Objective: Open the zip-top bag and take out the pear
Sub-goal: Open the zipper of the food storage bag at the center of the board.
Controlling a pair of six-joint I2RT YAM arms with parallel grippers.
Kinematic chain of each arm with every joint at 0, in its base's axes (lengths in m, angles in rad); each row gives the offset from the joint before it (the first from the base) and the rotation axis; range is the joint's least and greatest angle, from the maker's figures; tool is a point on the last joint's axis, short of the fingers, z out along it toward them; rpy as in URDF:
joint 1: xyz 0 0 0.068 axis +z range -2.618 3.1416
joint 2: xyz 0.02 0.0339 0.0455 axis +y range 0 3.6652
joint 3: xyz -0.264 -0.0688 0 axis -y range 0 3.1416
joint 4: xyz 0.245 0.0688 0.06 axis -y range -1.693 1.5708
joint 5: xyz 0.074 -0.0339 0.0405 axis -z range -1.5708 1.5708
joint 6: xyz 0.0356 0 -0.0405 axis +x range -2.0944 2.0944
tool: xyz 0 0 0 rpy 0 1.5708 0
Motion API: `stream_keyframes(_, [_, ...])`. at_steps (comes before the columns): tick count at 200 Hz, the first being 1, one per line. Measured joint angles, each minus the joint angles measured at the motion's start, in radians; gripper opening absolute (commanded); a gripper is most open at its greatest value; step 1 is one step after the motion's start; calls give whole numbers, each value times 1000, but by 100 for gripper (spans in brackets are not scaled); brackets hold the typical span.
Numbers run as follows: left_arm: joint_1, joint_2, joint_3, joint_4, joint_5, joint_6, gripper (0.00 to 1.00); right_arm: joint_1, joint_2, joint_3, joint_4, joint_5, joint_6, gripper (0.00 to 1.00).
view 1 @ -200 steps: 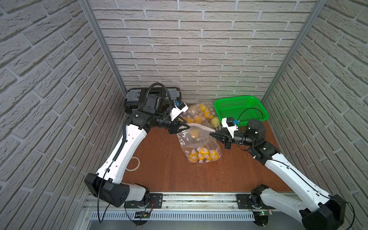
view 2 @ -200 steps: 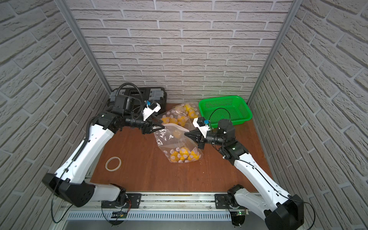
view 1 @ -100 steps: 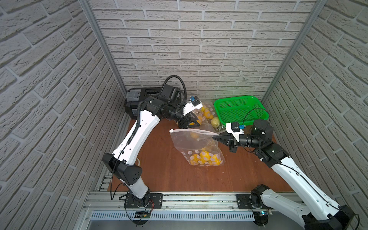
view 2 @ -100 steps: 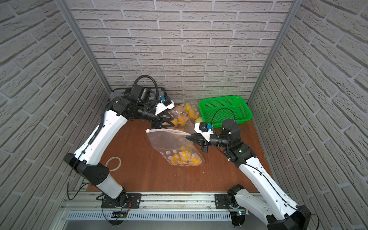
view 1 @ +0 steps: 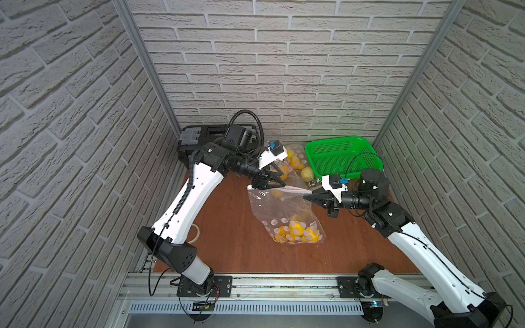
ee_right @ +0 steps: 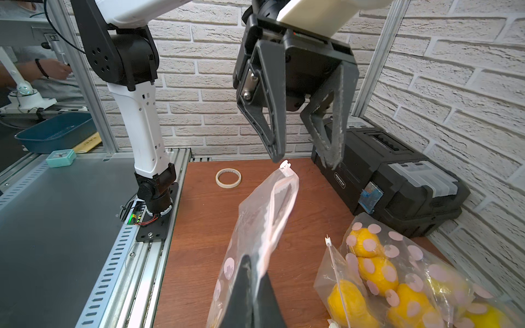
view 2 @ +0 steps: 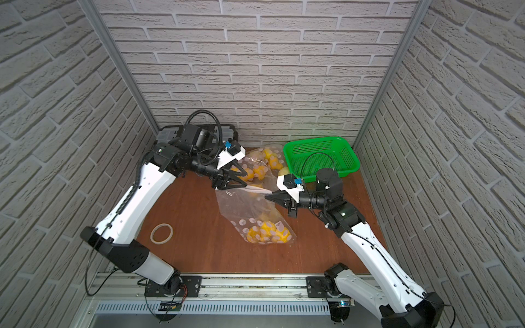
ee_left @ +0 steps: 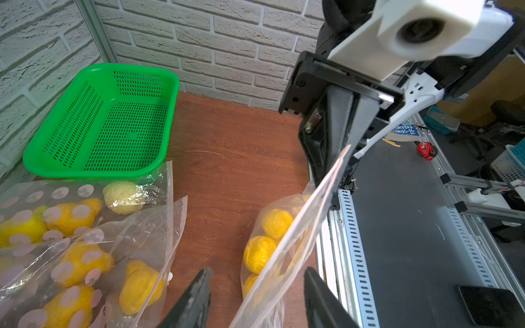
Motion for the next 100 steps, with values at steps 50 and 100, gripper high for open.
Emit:
stream_keyframes(50, [-29,32,3,22,5,-9,51,0,1,0,-6,-19,-3,3])
stream_keyframes(100, [-55,64,-7,6,18,-3,49,0,1,2,-13,-19,-10,3])
